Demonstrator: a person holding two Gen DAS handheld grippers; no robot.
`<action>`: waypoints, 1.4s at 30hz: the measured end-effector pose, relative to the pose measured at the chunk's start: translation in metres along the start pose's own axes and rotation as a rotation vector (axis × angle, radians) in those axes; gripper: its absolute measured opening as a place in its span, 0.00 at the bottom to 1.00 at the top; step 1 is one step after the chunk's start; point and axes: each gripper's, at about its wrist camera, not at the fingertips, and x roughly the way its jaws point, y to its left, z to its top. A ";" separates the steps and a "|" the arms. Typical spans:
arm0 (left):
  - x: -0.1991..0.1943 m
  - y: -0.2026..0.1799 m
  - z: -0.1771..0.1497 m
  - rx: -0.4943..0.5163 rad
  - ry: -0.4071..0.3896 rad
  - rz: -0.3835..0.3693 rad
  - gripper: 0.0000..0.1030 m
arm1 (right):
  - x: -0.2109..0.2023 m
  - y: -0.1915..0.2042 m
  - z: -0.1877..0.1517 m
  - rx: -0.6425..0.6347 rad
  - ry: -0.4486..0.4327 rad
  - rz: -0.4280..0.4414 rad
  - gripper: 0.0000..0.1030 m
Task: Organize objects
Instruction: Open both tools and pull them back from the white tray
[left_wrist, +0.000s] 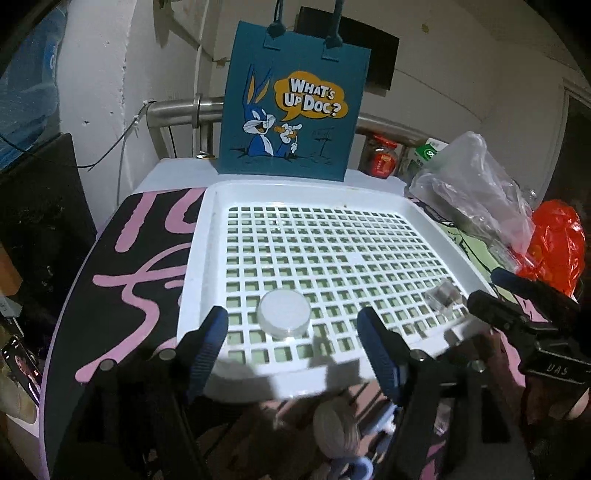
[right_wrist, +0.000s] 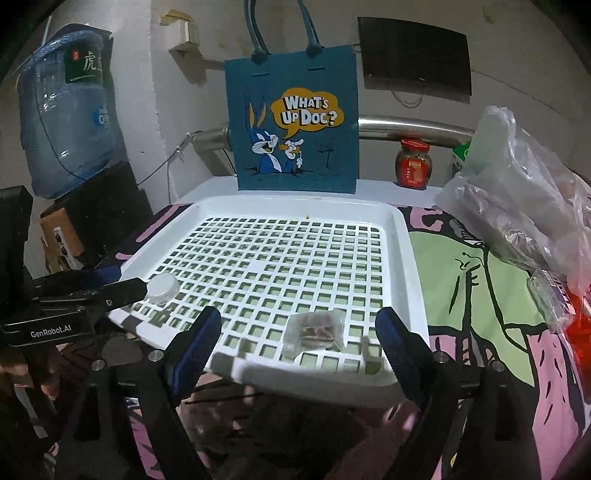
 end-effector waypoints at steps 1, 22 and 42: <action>-0.001 0.000 -0.002 0.002 0.001 0.000 0.70 | -0.002 0.001 -0.001 -0.003 -0.002 0.003 0.83; -0.022 -0.007 -0.025 0.044 -0.010 -0.015 0.70 | -0.029 0.002 -0.019 0.014 -0.041 0.045 0.84; -0.031 -0.011 -0.032 0.066 -0.044 0.003 0.70 | -0.031 0.018 -0.027 -0.048 -0.058 0.055 0.84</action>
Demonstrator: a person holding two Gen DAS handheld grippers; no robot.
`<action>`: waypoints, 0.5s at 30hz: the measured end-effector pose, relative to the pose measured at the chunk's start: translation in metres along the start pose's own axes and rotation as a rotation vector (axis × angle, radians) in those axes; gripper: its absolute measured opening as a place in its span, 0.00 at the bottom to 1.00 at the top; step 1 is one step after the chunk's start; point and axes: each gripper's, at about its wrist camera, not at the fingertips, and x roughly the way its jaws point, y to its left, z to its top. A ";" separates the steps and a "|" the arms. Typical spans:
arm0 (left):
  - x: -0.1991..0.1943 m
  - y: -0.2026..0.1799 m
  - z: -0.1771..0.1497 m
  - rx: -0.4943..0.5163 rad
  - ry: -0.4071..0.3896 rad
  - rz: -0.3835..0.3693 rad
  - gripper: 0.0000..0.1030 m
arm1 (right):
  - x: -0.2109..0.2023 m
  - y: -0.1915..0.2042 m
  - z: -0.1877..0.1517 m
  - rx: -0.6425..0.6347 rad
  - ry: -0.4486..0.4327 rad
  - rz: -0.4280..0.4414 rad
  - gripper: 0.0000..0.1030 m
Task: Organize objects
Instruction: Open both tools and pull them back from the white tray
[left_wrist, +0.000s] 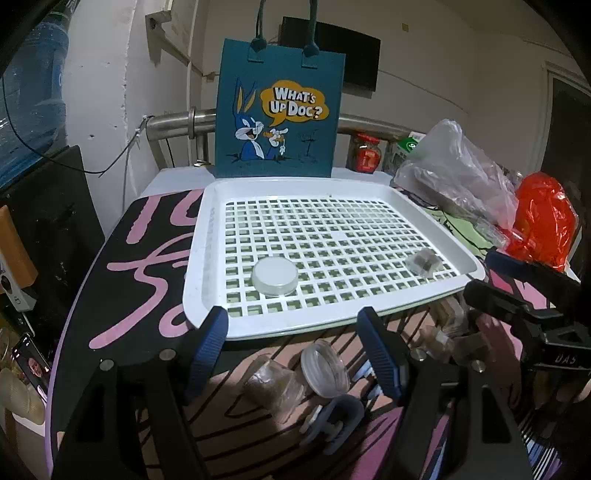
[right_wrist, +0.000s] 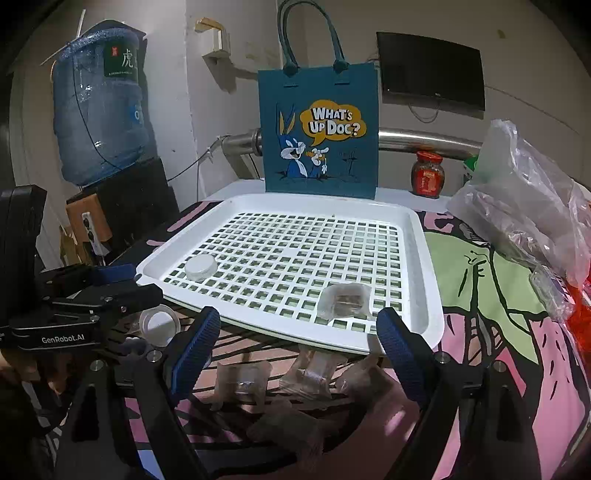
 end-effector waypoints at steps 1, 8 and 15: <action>0.000 0.000 0.000 0.002 0.000 -0.002 0.70 | -0.001 0.000 0.000 0.001 -0.002 -0.001 0.84; -0.004 -0.004 -0.003 0.015 0.001 -0.007 0.70 | -0.004 0.001 -0.002 -0.002 -0.001 0.005 0.84; -0.011 -0.006 -0.009 0.017 0.003 -0.009 0.70 | -0.011 0.002 -0.007 -0.006 0.002 0.001 0.85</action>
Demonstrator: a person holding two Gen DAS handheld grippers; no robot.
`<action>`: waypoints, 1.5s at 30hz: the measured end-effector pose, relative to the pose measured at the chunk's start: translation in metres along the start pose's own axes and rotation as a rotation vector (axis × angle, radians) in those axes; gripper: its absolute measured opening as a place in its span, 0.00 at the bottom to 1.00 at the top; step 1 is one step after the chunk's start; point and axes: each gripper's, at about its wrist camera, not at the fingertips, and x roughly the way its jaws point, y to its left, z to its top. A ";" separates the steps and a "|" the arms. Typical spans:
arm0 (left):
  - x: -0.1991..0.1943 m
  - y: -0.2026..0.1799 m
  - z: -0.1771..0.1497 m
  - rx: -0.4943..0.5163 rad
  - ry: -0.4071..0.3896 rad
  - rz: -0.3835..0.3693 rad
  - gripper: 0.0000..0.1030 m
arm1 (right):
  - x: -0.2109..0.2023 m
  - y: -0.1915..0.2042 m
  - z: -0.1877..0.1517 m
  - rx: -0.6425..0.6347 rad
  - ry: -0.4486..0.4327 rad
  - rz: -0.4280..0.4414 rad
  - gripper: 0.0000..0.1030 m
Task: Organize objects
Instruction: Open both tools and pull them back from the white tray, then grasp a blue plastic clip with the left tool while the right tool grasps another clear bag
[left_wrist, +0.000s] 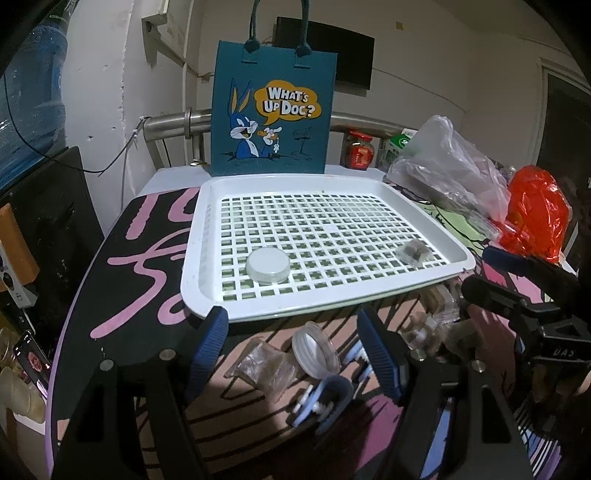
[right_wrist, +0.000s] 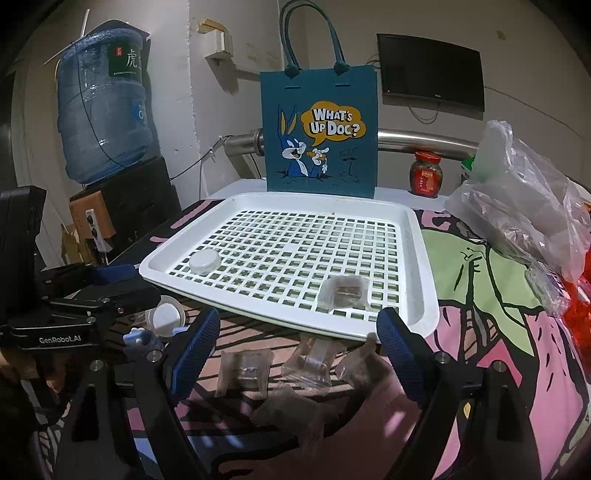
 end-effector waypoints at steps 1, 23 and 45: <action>0.000 -0.001 -0.001 0.002 0.001 0.000 0.70 | -0.001 0.000 -0.001 0.001 -0.001 -0.001 0.85; -0.008 -0.018 -0.023 0.065 0.111 -0.073 0.70 | -0.024 0.013 -0.021 -0.053 0.035 -0.001 0.88; 0.005 -0.019 -0.027 0.056 0.196 -0.120 0.55 | 0.008 -0.001 -0.036 0.041 0.272 0.078 0.64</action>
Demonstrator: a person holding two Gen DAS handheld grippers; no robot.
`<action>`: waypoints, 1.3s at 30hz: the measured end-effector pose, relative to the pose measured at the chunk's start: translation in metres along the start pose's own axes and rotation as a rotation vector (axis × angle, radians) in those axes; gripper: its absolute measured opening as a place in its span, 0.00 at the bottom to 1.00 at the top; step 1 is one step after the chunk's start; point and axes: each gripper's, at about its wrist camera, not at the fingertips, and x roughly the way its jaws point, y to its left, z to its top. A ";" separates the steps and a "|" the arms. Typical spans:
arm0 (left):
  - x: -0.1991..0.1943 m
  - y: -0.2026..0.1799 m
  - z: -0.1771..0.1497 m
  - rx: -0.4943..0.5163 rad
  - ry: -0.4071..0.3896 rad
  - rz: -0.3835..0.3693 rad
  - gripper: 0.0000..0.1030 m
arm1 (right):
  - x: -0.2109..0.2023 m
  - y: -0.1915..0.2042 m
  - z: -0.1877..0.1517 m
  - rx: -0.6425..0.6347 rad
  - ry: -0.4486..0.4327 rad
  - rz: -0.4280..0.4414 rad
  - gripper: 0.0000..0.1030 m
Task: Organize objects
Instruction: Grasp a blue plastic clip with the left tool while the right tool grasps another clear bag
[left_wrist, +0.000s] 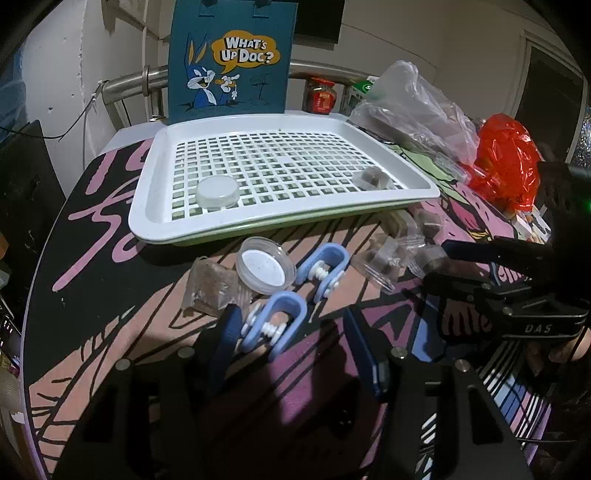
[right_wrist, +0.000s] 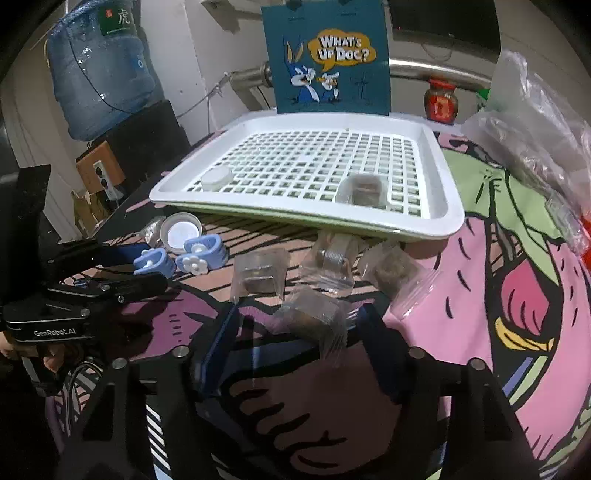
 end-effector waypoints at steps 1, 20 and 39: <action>0.000 0.000 0.000 -0.001 0.000 0.000 0.54 | 0.000 0.000 0.000 -0.001 0.002 0.000 0.63; -0.006 -0.001 0.000 0.012 -0.027 -0.017 0.28 | -0.004 0.004 0.000 -0.018 -0.017 0.017 0.31; -0.012 -0.002 0.000 0.011 -0.061 -0.028 0.28 | -0.024 0.008 -0.001 -0.043 -0.122 0.016 0.31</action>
